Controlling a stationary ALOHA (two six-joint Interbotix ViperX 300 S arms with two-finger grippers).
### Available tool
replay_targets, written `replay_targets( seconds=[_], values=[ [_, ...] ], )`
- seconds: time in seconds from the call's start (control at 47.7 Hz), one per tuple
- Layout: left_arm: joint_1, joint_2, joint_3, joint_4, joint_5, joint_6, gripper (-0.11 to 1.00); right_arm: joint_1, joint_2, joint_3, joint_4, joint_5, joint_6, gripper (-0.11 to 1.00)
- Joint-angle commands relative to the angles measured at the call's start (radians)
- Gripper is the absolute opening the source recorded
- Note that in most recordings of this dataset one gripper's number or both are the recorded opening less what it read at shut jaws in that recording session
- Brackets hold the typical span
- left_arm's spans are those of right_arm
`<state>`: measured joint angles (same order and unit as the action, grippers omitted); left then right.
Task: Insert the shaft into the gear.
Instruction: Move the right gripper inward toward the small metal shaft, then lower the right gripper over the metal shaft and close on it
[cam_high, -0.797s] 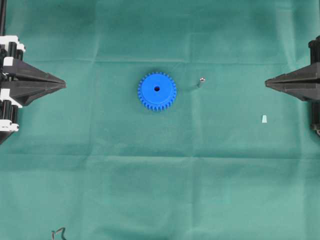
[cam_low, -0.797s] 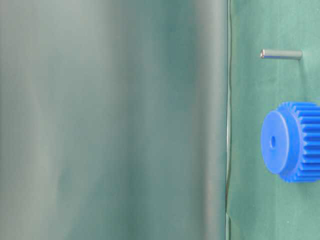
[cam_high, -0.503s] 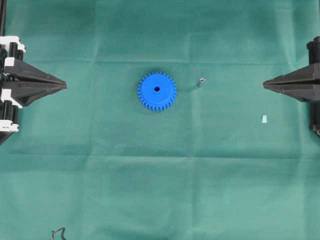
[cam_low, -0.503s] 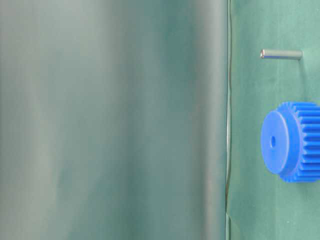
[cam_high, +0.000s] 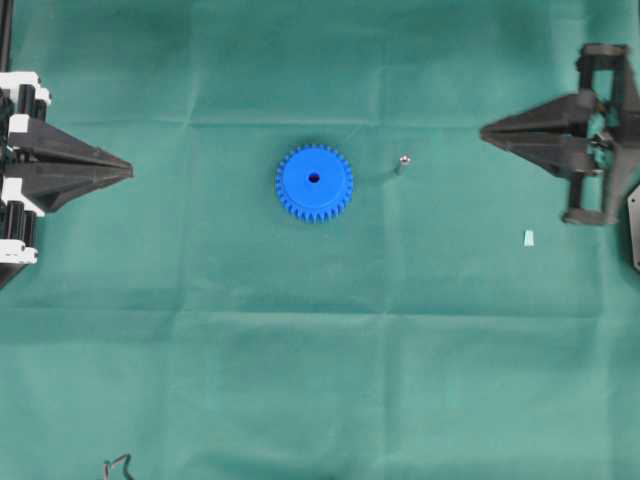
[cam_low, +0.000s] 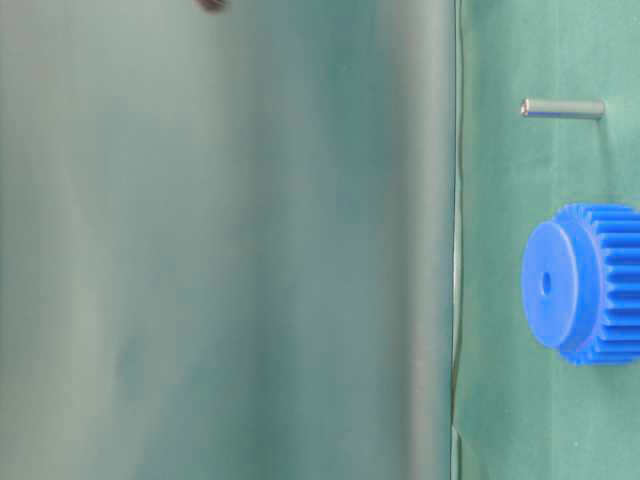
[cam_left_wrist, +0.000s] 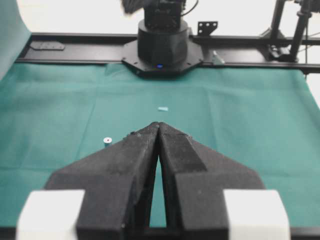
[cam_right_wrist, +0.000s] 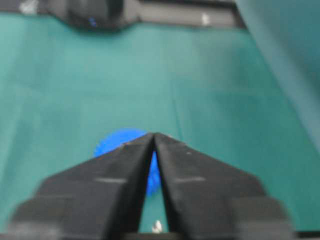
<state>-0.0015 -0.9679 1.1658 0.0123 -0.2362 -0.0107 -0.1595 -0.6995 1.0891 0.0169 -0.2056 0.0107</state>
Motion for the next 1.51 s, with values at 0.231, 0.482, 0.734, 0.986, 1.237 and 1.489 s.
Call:
replay_targets(
  seconds=[0.231, 0.482, 0.734, 0.986, 1.237, 1.489],
  values=[
    [-0.002, 0.003, -0.026, 0.003, -0.005, 0.000, 0.00, -0.037, 0.319, -0.087, 0.040, -0.031, 0.002, 0.84],
    [-0.002, 0.005, -0.028, 0.003, -0.003, -0.002, 0.00, -0.051, 0.514, -0.127, 0.063, -0.067, 0.000, 0.81],
    [-0.002, 0.005, -0.026, 0.003, 0.002, -0.002, 0.00, -0.061, 0.591, -0.123, 0.081, -0.097, 0.000, 0.80],
    [-0.002, 0.005, -0.026, 0.003, 0.005, -0.002, 0.00, -0.061, 0.626, -0.130, 0.087, -0.106, 0.000, 0.80],
    [-0.002, 0.003, -0.026, 0.003, 0.005, -0.003, 0.00, -0.061, 0.658, -0.141, 0.089, -0.107, 0.000, 0.79],
    [-0.002, 0.003, -0.026, 0.003, 0.005, -0.003, 0.00, -0.061, 0.676, -0.163, 0.087, -0.097, -0.003, 0.32]
  ],
)
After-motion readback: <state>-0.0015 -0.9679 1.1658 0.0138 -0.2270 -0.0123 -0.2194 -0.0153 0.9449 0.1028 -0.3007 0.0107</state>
